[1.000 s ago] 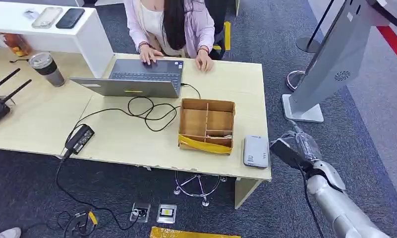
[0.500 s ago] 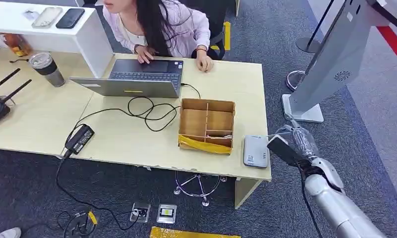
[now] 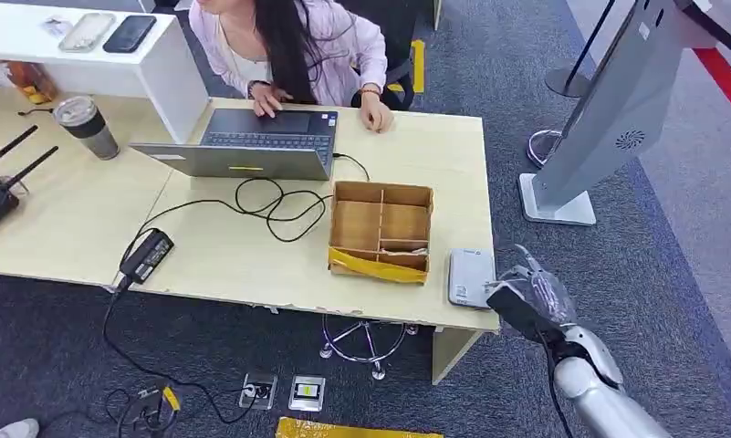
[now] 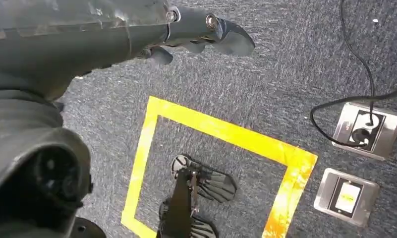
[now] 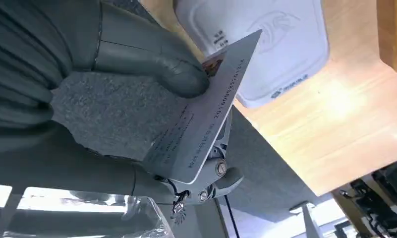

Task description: Pass the card to the sensor for recognition and then transmit it.

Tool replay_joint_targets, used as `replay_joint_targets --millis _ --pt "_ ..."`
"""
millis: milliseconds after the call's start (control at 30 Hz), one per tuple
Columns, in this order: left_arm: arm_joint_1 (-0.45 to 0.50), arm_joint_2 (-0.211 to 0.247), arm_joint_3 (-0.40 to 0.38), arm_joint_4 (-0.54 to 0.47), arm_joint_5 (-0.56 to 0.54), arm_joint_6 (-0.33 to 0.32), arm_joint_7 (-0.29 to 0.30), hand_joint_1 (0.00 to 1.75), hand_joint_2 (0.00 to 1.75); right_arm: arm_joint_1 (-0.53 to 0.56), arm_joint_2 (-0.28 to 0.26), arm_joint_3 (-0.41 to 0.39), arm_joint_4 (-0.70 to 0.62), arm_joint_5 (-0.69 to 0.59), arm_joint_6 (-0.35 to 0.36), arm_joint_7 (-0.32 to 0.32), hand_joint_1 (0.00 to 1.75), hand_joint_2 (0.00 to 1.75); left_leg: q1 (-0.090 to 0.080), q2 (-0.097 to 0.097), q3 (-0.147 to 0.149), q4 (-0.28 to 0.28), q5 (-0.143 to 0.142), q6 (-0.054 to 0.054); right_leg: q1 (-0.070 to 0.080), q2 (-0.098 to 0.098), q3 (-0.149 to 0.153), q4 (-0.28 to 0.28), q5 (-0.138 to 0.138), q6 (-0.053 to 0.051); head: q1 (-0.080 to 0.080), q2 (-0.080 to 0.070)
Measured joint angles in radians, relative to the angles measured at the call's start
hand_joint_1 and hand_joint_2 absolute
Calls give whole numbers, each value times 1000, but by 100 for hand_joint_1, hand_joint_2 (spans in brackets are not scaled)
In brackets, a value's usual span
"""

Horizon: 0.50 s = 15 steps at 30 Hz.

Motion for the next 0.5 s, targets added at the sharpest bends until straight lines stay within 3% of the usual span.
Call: replay_joint_targets --millis 500 --pt "2 22 -3 -21 -2 -11 10 0 0 89 -55 11 -100 -27 -42 56 175 175 0 0 0 0 0 0 0 0 0 0 0 0 0 0"
